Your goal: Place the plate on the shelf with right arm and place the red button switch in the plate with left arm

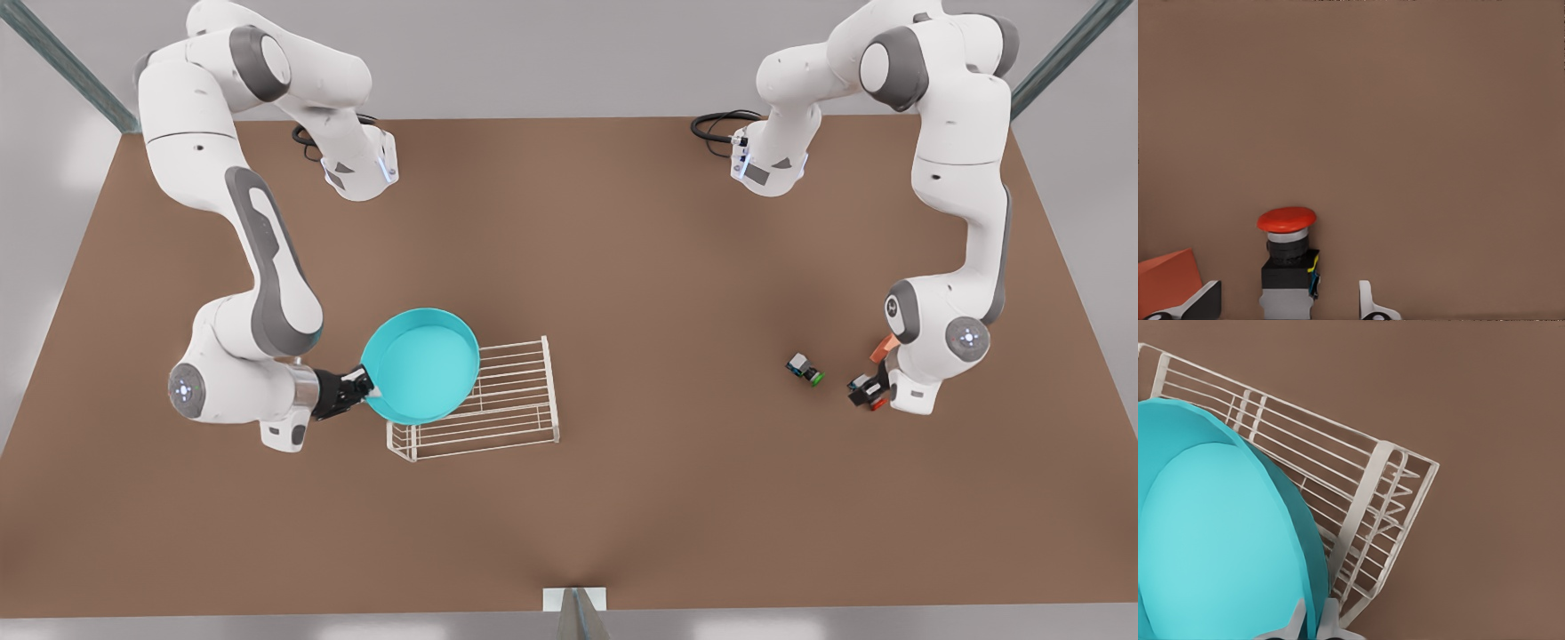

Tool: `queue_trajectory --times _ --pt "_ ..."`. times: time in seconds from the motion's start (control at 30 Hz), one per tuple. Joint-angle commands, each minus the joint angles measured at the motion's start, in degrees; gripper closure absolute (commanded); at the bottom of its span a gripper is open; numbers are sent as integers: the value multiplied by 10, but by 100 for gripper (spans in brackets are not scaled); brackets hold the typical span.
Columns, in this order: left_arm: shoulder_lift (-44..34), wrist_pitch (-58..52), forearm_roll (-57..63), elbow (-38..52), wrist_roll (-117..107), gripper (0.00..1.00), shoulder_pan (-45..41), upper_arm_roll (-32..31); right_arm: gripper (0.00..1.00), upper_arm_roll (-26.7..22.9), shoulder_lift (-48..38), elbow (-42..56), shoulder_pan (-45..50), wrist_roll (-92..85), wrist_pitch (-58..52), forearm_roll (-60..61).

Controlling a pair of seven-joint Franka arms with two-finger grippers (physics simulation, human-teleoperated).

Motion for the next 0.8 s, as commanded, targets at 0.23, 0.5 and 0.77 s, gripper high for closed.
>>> queue_trajectory --times 0.23,0.5,0.77 --pt "18 66 18 -19 46 0 2 5 82 -214 -1 14 204 121 18 159" --pt "19 90 17 -38 44 0 3 7 82 -224 -5 -32 231 121 43 132" --pt "19 90 17 -41 32 0 -1 7 0 -248 -50 -25 230 139 17 157"
